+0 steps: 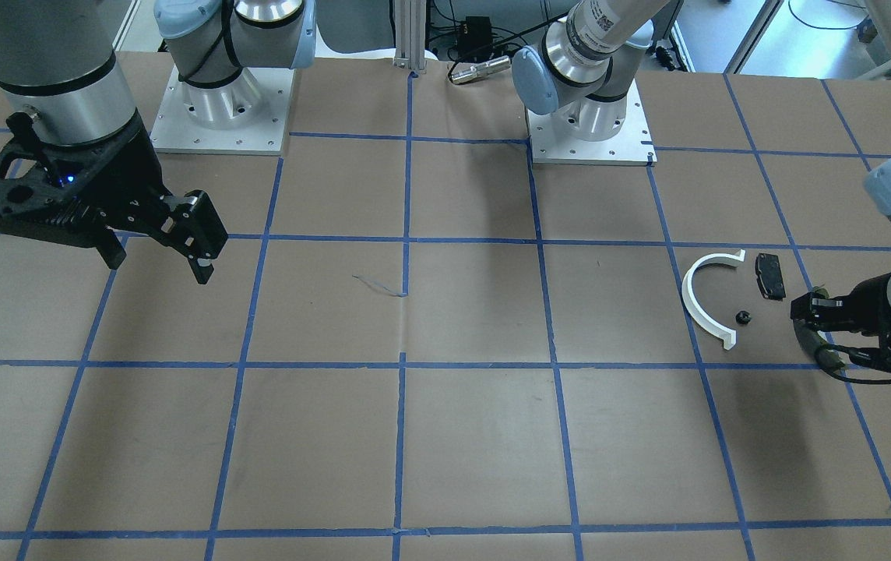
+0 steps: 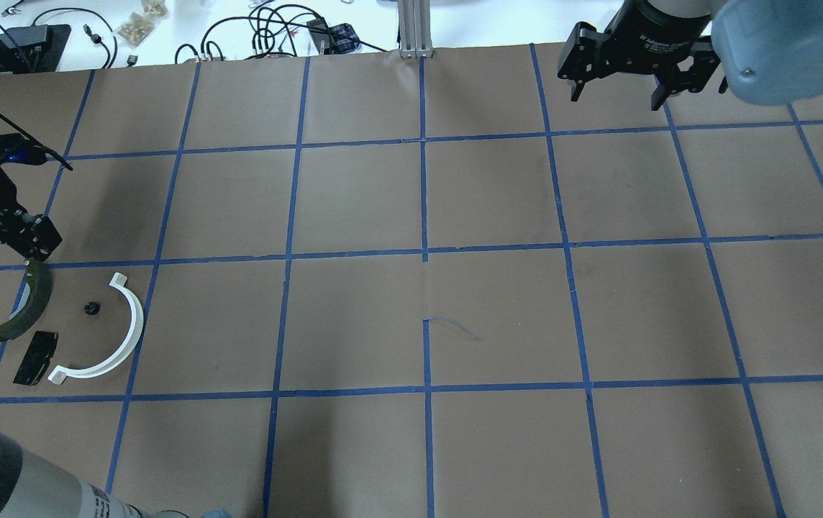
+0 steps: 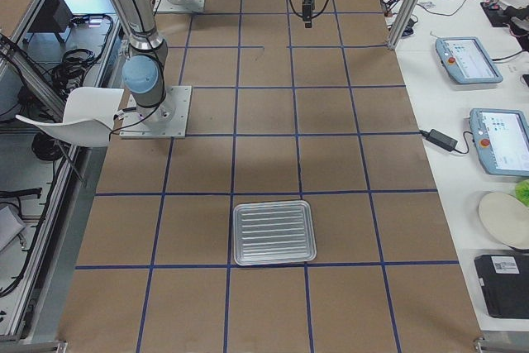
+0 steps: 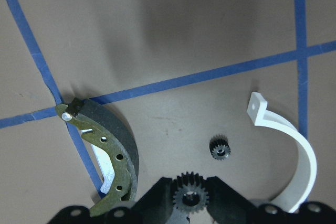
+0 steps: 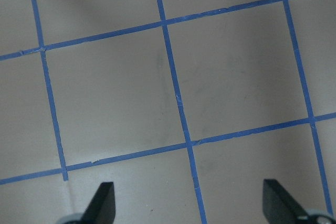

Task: Place bearing gear from tray to pile

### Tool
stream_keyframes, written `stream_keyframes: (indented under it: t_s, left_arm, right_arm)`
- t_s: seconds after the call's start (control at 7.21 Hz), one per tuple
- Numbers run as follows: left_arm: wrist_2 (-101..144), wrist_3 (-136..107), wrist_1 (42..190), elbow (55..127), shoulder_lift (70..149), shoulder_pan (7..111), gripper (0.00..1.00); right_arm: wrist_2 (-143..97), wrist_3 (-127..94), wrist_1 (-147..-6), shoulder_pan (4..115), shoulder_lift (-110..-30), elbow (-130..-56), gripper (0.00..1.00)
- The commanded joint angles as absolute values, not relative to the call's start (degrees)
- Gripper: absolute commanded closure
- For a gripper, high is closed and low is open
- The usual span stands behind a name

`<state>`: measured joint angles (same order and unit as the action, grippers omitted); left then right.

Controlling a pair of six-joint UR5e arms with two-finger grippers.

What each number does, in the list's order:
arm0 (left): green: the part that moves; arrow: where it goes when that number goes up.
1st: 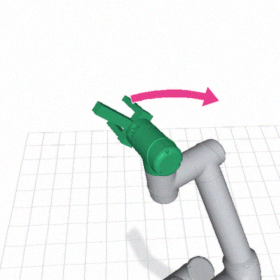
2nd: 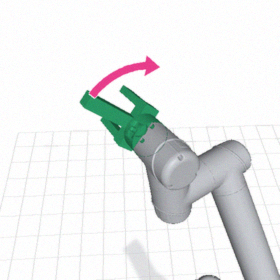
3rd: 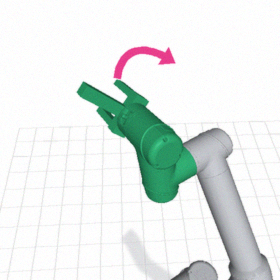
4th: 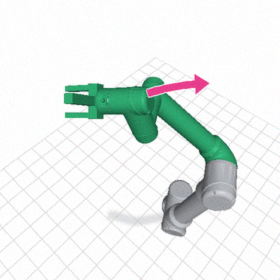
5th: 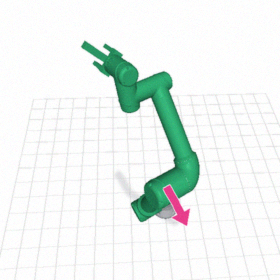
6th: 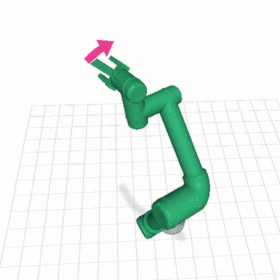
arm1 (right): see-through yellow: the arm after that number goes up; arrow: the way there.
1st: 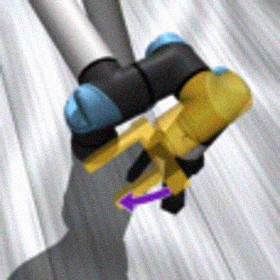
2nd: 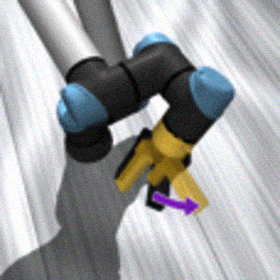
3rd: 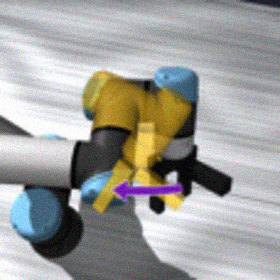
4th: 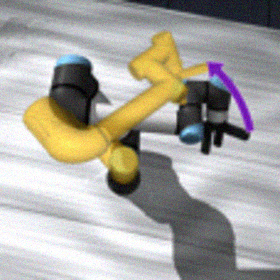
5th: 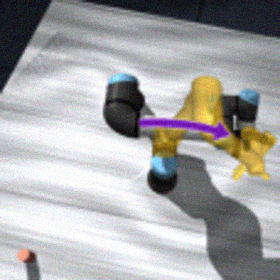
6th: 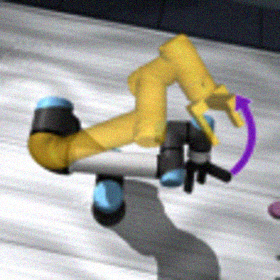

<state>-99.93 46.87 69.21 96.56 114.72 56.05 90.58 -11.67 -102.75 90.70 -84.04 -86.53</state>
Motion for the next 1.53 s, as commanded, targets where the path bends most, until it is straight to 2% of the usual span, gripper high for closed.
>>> stream_keyframes:
  t_s: [0.0, 0.97, 1.11, 1.39]
  left_arm:
    - [-100.11, 47.2, 62.68, 102.81, 114.7, 55.81, 1.0]
    - [-100.2, 47.2, 62.05, 105.38, 114.79, 54.84, 1.0]
    - [-100.2, 47.2, 62.05, 105.47, 114.79, 54.84, 0.88]
    - [-100.46, 47.2, 62.05, 105.38, 114.79, 54.84, 0.79]
  right_arm:
    - [90.71, -11.6, -102.74, 90.7, -84.11, -86.57, 0.0]
    - [90.79, -11.6, -102.48, 90.7, -84.11, -86.75, 0.0]
    - [90.79, -11.6, -102.48, 90.7, -84.11, -86.84, 0.0]
    - [90.88, -11.6, -102.48, 90.7, -84.11, -86.84, 0.0]
